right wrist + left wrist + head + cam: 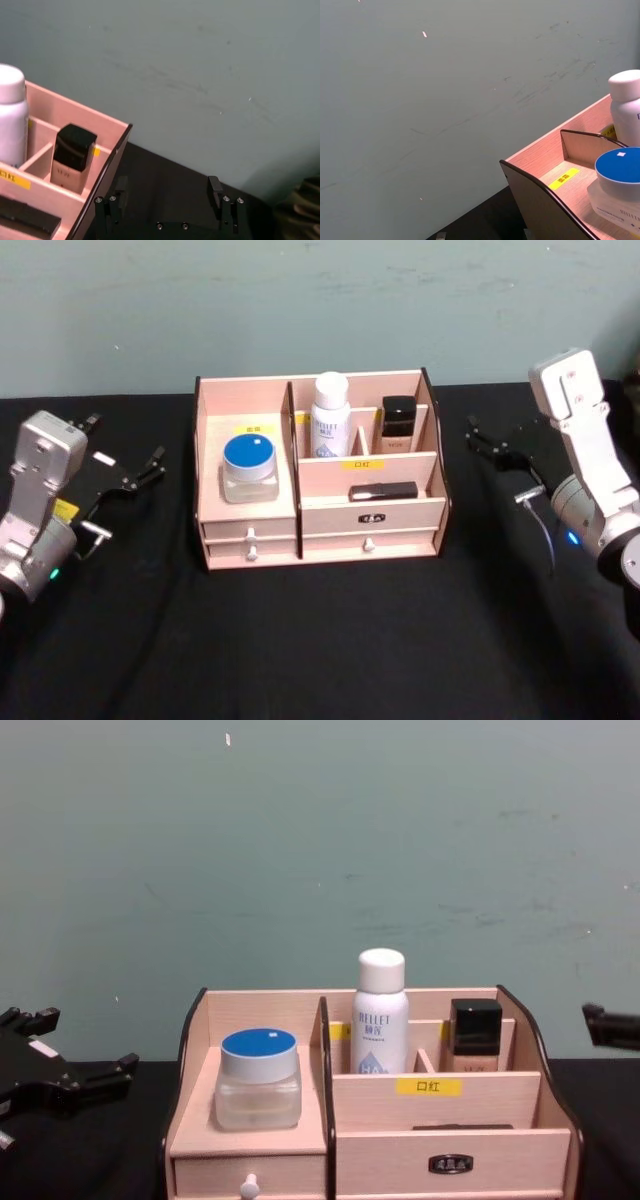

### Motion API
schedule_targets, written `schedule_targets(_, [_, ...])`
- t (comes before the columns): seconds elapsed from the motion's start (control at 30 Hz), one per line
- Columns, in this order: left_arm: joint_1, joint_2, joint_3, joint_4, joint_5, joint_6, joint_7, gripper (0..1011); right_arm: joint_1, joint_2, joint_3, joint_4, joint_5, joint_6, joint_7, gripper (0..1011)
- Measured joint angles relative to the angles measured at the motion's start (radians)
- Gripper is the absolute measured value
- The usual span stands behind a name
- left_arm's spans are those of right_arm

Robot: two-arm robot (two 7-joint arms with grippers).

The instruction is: Pick up the facial cleanser and watermelon frost from the table and place them into the tiered storage box.

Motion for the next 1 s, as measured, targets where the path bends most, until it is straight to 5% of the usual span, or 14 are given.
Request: schedule_targets(1.0, [0.0,0.0,0.0,0.0,0.0,0.0,0.0,1001,0.005,-0.012,0.001,0.033,-0.016,0.01,0.007,1002])
